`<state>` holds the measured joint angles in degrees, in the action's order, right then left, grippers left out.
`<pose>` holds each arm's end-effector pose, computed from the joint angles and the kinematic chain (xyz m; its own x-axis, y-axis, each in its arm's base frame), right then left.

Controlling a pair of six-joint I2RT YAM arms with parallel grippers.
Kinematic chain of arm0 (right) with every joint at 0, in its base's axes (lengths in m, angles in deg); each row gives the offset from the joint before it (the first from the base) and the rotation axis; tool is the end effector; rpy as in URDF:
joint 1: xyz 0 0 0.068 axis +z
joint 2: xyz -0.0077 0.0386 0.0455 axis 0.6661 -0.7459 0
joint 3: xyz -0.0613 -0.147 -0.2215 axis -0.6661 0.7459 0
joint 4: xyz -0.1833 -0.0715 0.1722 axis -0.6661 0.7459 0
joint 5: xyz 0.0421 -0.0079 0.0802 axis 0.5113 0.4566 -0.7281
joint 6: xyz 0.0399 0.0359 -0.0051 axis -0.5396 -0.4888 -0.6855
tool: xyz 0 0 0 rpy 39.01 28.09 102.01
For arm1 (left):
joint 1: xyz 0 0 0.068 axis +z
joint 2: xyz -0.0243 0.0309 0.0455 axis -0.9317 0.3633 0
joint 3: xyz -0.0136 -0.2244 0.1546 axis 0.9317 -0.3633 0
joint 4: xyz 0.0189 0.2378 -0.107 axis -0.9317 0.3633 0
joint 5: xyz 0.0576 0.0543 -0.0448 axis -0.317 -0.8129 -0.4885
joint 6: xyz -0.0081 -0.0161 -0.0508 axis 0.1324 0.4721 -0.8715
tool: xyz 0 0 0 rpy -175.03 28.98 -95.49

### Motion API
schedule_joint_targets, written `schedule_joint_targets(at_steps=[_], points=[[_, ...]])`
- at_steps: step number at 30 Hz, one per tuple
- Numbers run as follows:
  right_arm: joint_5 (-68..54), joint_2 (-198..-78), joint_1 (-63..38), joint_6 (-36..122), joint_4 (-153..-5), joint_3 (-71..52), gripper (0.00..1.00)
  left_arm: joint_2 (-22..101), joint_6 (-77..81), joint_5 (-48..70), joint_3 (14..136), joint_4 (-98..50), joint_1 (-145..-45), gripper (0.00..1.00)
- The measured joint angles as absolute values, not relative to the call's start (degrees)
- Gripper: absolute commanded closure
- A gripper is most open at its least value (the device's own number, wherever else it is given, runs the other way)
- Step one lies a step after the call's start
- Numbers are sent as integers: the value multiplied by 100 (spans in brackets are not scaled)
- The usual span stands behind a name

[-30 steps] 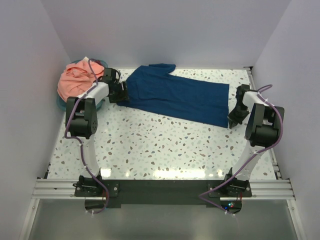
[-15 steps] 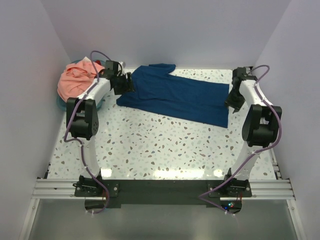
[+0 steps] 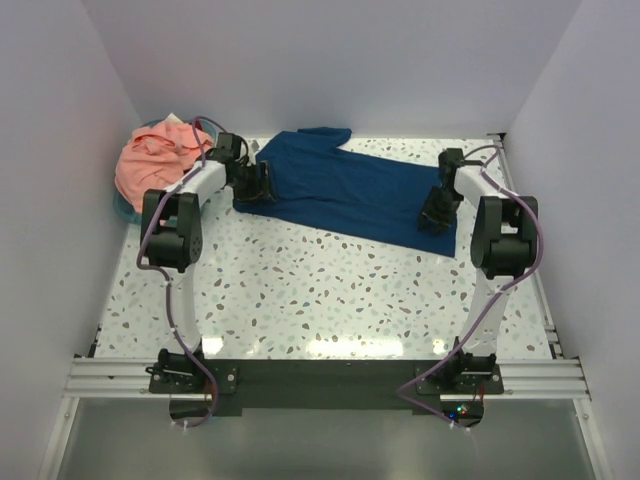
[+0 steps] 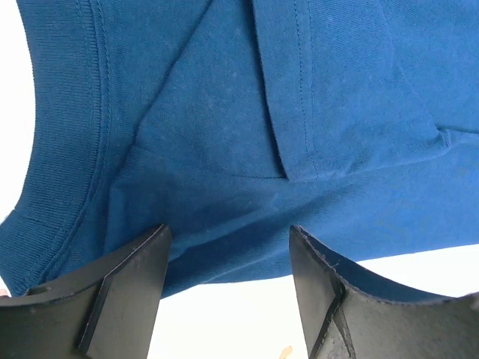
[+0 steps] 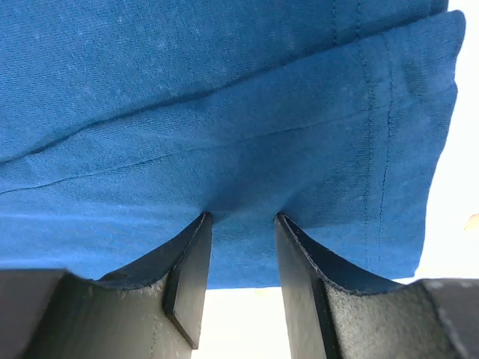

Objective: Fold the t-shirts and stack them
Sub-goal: Fold the tshirt

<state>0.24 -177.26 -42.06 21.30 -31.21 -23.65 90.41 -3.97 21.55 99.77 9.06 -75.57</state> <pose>0.4152 -0.0021 0.1617 -0.8591 0.4845 -0.1650 0.4757 0.8748 0.0915 0.4672 -0.0680 0.1643 -0.9052 -0.1821 -0.3840 -0.0057 0.9087 -0.4174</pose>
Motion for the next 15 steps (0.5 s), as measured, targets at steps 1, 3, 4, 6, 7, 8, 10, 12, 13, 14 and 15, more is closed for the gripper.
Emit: schedule_joint_targets(at_steps=[1, 3, 4, 6, 7, 8, 10, 12, 13, 14, 15], points=[[9, -17726, -4217, 2136, -3126, -2352, 57, 9037, -395, 2153, 9963, 902, -7557, 30], [-6, -17707, -4217, 2136, -3130, -2308, 57, 8991, -389, 2144, 9878, 843, -7557, 30], [-6, -17687, -4217, 2134, -3130, -2275, 57, 8963, -380, 2142, 9830, 834, -7557, 30], [-2, -17641, -4217, 2130, -3108, -2194, 57, 8879, -365, 2129, 9695, 797, -7557, 30], [2, -17619, -4217, 2127, -3102, -2157, 57, 8847, -360, 2116, 9649, 799, -7557, 30], [13, -17591, -4217, 2121, -3075, -2115, 57, 8812, -358, 2109, 9601, 802, -7557, 29], [15, -17551, -4215, 2114, -3029, -2050, 57, 8781, -358, 2109, 9574, 828, -7559, 28], [9, -17547, -4215, 2117, -2986, -2041, 57, 8779, -356, 2140, 9587, 834, -7564, 28], [2, -17547, -4215, 2119, -2973, -2052, 56, 8783, -354, 2144, 9618, 865, -7575, 28], [-6, -17554, -4215, 2130, -2953, -2076, 56, 8799, -349, 2146, 9675, 931, -7588, 28], [-11, -17565, -4215, 2138, -2929, -2105, 56, 8834, -347, 2151, 9767, 1003, -7603, 28]])
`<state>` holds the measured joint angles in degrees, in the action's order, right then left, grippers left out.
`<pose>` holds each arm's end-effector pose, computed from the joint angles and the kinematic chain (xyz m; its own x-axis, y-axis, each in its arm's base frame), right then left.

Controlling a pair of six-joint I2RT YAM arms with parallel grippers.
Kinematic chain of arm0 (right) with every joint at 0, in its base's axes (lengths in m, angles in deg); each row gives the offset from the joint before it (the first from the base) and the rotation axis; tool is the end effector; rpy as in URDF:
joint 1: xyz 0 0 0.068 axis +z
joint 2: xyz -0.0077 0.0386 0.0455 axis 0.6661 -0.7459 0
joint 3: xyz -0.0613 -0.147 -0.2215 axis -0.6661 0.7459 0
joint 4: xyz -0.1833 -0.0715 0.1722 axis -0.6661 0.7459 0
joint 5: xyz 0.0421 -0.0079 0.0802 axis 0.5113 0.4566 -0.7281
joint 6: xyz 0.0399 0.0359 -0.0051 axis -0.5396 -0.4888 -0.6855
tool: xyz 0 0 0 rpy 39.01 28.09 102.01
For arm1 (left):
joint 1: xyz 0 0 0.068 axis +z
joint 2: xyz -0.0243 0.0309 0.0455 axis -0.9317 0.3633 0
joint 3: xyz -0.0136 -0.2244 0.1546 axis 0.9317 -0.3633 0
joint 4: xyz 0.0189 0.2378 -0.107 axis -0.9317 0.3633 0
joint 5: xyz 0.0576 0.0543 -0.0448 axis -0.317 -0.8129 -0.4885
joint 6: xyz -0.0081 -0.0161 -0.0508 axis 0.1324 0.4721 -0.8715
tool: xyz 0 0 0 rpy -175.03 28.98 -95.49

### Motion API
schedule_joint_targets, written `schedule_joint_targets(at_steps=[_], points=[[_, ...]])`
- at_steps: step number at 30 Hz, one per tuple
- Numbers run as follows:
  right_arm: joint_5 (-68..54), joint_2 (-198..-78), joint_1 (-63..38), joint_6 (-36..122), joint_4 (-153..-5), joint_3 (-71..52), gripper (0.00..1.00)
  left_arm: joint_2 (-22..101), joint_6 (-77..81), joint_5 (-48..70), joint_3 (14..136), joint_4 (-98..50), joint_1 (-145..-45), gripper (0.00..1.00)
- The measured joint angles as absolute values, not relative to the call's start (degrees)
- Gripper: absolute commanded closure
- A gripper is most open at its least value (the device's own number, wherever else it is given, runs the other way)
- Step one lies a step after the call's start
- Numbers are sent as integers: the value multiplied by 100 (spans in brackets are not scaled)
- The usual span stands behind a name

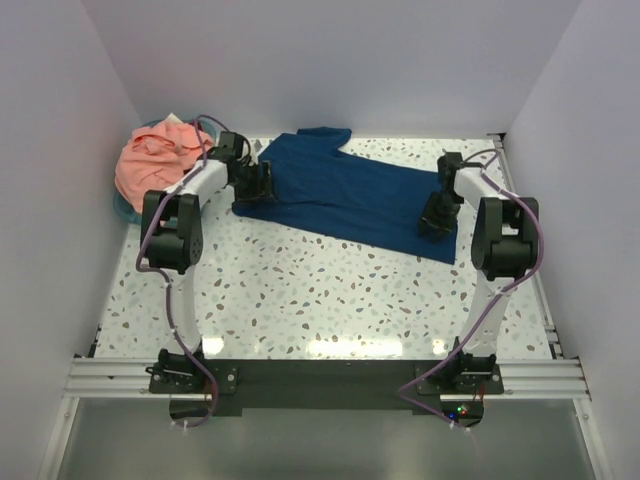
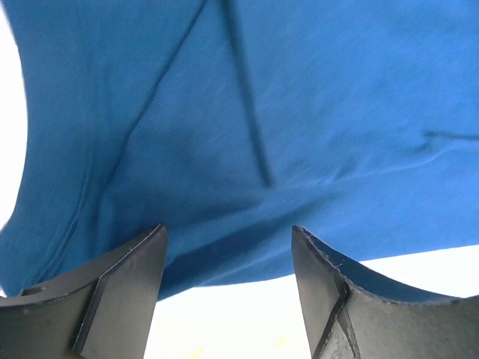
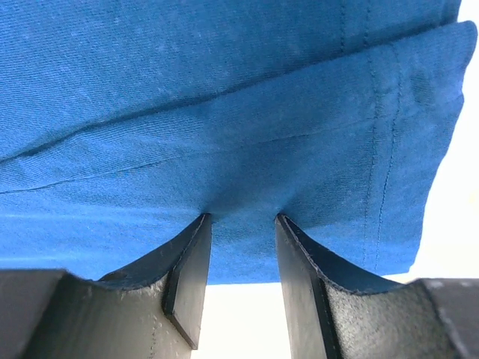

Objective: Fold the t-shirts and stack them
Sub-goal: Fold the tshirt

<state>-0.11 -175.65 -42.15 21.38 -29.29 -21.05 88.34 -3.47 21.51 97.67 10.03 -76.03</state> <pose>0.4019 -0.0025 0.1602 -0.8667 0.4846 -0.1183 0.4792 0.8747 0.0726 0.4573 -0.0705 0.1687 -0.9131 -0.1661 -0.3725 0.0021 0.9114 -0.4115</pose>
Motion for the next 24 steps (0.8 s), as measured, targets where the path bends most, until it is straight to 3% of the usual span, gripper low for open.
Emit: schedule_joint_targets(at_steps=[7, 17, 24], points=[[-68, -17711, -4215, 2263, -2708, -2537, 55, 8993, -295, 2162, 10508, 1018, -7948, 30], [-98, -17764, -4215, 2302, -2653, -2909, 55, 9494, -299, 1930, 10993, 1239, -8145, 48], [-120, -17777, -4215, 2305, -2647, -2909, 55, 9605, -306, 1748, 10995, 1420, -8147, 50]])
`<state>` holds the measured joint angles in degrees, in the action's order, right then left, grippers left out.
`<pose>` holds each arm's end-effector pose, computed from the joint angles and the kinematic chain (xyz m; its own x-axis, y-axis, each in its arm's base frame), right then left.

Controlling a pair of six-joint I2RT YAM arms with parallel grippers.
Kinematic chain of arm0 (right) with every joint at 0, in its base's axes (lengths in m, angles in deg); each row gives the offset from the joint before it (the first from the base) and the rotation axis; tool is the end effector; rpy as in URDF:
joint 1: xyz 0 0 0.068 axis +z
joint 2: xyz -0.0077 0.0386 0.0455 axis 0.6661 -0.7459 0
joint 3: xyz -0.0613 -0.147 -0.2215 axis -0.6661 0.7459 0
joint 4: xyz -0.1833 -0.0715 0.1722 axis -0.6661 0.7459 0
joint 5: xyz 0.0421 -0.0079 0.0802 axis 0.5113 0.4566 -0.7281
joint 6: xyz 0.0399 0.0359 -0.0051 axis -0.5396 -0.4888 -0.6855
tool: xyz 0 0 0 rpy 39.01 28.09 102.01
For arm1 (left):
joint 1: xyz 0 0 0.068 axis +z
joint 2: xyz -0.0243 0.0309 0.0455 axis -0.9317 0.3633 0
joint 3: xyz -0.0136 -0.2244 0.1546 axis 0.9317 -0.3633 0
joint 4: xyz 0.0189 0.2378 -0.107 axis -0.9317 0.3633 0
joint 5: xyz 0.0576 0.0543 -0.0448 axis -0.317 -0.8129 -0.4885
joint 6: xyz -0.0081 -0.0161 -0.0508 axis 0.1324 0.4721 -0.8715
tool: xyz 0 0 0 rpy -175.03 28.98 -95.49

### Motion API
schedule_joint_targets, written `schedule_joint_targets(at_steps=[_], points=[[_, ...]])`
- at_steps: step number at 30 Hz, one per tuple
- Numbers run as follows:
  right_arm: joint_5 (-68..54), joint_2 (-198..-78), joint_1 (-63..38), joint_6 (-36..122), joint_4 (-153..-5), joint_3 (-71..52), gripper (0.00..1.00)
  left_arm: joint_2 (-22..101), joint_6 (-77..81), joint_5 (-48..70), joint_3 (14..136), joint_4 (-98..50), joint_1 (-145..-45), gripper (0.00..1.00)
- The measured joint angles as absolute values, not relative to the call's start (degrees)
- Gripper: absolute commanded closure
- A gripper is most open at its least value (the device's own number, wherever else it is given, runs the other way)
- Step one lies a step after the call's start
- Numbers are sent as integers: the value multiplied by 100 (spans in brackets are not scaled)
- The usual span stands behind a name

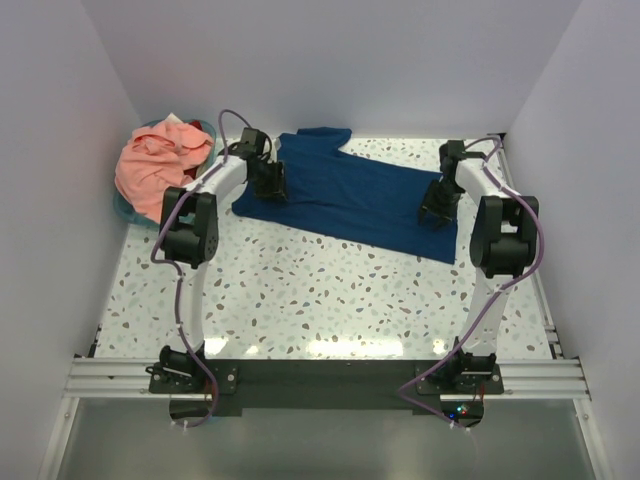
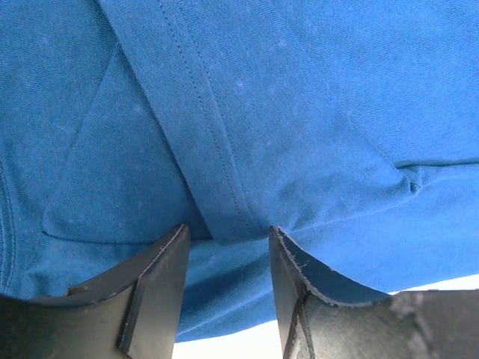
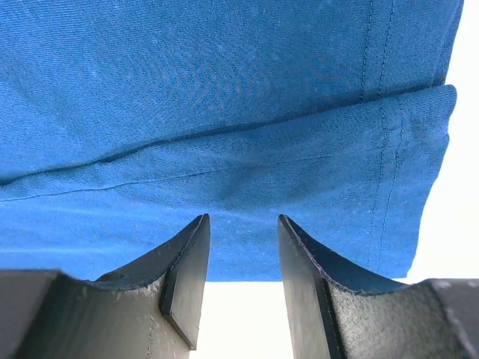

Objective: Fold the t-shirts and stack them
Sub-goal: Fold the tshirt

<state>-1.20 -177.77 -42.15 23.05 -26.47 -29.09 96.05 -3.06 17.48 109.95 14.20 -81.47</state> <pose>0.4229 -0.0020 0.1816 -0.8741 0.4587 -0.1595 0.4461 0.8882 0.1098 0.4819 -0.1187 0.1661 -0.9135 -0.0807 -0.3987 0.0718 0.9328 -0.3532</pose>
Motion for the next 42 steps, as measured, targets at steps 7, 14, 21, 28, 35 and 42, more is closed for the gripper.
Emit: schedule_joint_targets(at_steps=[7, 14, 21, 28, 35, 42], points=[[-172, -17779, -4215, 2307, -2634, -2909, 55, 9675, -299, 1757, 11045, 1411, -8158, 62], [-223, -17779, -4215, 2307, -2627, -2909, 55, 9712, -288, 1825, 11050, 1379, -8165, 79], [-225, -17779, -4215, 2307, -2627, -2911, 55, 9736, -290, 1934, 11096, 1359, -8169, 100], [-225, -17779, -4215, 2309, -2625, -2909, 55, 9745, -415, 2354, 11209, 1031, -8187, 100], [-229, -17779, -4215, 2311, -2627, -2909, 55, 9894, -780, 2940, 11340, 303, -8198, 100], [-247, -17779, -4215, 2311, -2636, -2909, 55, 10211, -1077, 3587, 11458, -525, -8246, 100]])
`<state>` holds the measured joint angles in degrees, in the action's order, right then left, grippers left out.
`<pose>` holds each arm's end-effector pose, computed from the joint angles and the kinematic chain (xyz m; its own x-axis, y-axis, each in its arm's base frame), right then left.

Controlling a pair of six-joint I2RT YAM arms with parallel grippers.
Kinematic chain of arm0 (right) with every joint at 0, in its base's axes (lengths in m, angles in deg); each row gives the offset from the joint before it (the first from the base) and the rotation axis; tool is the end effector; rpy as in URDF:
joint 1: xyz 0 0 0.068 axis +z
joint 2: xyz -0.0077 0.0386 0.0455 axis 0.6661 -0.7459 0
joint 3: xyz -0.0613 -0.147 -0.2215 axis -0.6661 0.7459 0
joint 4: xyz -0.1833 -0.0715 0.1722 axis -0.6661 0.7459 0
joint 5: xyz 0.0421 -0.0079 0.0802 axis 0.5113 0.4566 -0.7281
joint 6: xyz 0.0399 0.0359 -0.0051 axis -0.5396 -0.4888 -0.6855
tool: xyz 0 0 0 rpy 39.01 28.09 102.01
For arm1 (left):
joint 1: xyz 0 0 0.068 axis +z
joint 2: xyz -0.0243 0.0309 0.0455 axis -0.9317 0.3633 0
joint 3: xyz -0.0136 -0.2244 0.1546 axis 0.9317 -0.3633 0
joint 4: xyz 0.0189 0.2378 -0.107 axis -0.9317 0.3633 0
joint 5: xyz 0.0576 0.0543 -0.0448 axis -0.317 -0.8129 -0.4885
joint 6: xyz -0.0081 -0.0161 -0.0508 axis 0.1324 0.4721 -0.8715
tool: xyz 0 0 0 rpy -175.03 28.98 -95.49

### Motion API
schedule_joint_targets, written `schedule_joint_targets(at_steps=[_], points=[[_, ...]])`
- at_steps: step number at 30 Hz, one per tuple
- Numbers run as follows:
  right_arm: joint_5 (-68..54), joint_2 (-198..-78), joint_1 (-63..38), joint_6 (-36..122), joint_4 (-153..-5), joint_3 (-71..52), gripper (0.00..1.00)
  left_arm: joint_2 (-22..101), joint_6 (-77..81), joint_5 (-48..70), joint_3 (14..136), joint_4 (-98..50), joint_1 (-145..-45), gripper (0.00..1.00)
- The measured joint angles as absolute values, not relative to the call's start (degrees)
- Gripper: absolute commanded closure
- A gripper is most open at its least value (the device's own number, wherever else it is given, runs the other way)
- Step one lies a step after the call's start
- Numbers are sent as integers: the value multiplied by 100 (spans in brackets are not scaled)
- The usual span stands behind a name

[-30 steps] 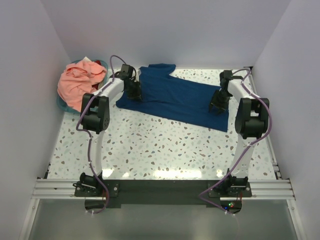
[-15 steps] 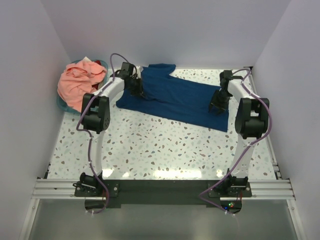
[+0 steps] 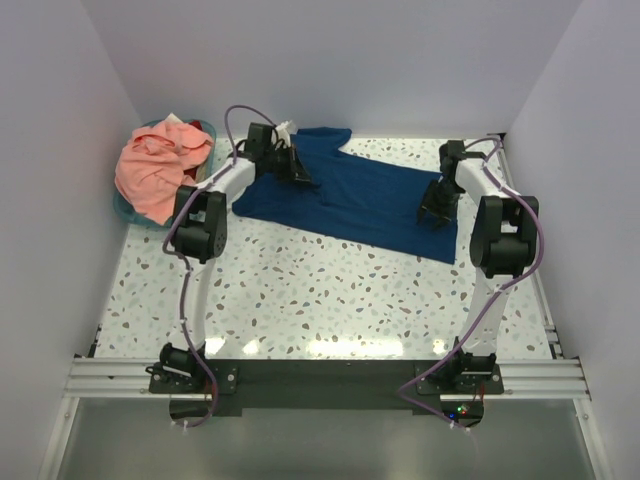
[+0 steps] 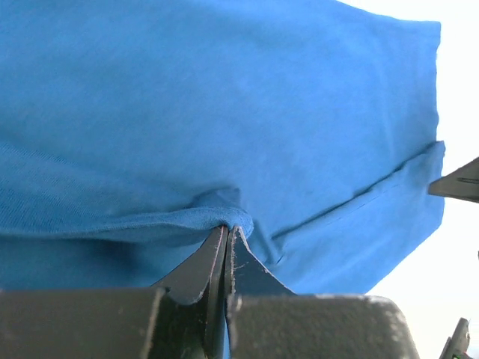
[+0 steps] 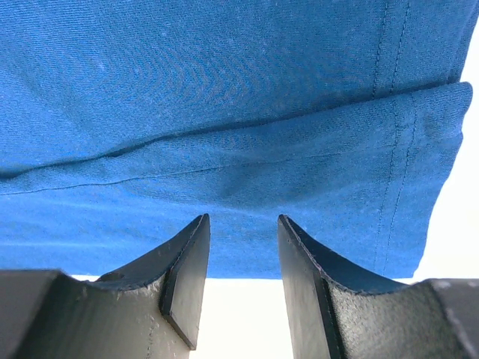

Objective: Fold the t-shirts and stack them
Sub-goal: Fold the tshirt

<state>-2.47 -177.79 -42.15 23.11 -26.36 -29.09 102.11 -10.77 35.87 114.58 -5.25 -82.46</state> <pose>0.4227 -0.0012 0.1814 -0.8769 0.4575 -0.1477 0.4417 0.8880 0.1281 0.5180 -0.1470 0.1643 -0.8470 -0.1513 -0.5097 0.2582 0.7210 -0.6430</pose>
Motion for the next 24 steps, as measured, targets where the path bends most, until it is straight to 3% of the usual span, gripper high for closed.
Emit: schedule_joint_targets(at_steps=[12, 14, 16, 18, 24], points=[[-280, -17779, -4215, 2309, -2660, -2909, 55, 10761, -1576, 4336, 11778, -1729, -8418, 99], [-293, -17779, -4215, 2309, -2664, -2909, 55, 10796, -1707, 4446, 11784, -1952, -8423, 77], [-310, -17779, -4215, 2309, -2671, -2909, 55, 10814, -1868, 4579, 11788, -2219, -8421, 44], [-341, -17779, -4215, 2309, -2675, -2909, 55, 10818, -2070, 4719, 11791, -2494, -8421, 30], [-356, -17779, -4215, 2309, -2684, -2909, 54, 10809, -2465, 4883, 11773, -3039, -8407, 25]])
